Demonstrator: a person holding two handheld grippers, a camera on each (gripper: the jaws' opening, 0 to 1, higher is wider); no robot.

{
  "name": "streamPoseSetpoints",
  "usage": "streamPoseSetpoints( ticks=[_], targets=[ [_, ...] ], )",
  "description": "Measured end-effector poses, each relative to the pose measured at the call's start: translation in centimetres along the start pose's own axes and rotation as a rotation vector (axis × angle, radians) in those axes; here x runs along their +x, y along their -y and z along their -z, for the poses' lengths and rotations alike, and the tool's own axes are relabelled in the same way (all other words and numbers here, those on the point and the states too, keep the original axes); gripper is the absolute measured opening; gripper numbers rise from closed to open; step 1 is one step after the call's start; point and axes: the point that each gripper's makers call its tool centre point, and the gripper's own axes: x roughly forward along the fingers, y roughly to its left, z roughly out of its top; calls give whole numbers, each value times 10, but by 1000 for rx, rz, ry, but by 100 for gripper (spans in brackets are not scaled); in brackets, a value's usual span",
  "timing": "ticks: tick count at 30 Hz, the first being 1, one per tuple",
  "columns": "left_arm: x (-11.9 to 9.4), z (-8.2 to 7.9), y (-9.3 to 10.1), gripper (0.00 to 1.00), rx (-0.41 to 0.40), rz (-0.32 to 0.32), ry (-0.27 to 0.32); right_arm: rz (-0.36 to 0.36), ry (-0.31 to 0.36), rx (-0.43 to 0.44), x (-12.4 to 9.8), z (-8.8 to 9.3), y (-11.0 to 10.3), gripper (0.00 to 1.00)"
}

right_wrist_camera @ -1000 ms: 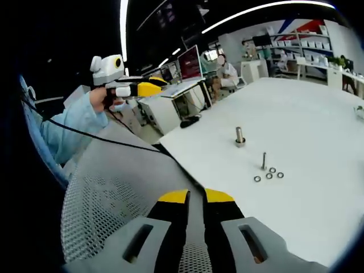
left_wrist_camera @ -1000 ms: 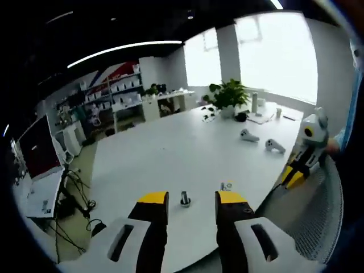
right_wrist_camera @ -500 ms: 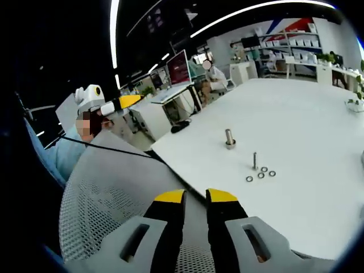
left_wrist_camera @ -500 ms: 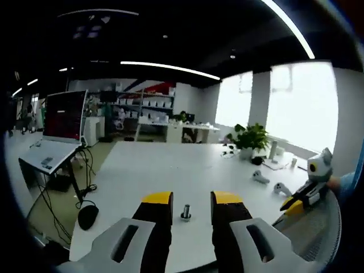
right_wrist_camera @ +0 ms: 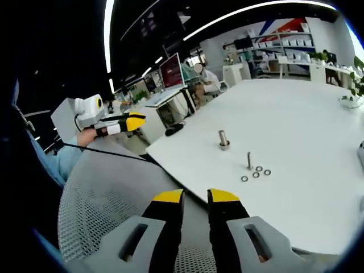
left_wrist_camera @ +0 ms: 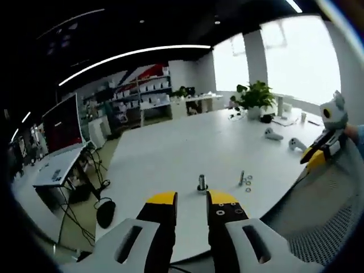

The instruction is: Place the washer onto the threaded stud by aligning its center hole with the stud, sliding it down to the base, and recovering from edge contact or off-axis alignment until the washer reaches the visible bottom stop.

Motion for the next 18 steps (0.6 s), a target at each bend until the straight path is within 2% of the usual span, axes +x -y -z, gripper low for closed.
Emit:
streamPoseSetpoints(
  ticks=[2, 3, 4, 6, 8, 11, 12, 14, 16, 18],
  targets=[
    [3, 17, 9, 22, 8, 48, -96, 3, 1, 19, -1, 1, 0, 19],
    [4, 22, 10, 26, 19, 49, -128, 5, 6, 28, -1, 1, 1, 19],
    [5, 22, 9, 28, 40, 44, -126, 7, 8, 31, -1, 1, 1, 19],
    [4, 15, 5, 27, 44, 25, -82, 13, 14, 32, -1, -1, 2, 19],
    [4, 15, 4, 28, 40, 19, -81, 9, 7, 29, -1, 0, 2, 19],
    [3, 21, 7, 27, 64, 25, -117, 7, -40, 36, 1, 8, 1, 22],
    [3, 23, 8, 27, 66, 28, -125, 11, -84, 34, 0, 15, 1, 22],
    [3, 26, 7, 27, 76, 31, -142, 3, -80, 20, 2, 12, 0, 22],
    [5, 31, 6, 27, 77, 36, -164, -8, -117, -2, 3, 16, -2, 22],
    [5, 32, 5, 27, 77, 38, -171, -17, -116, -13, 4, 15, -3, 22]
  ],
)
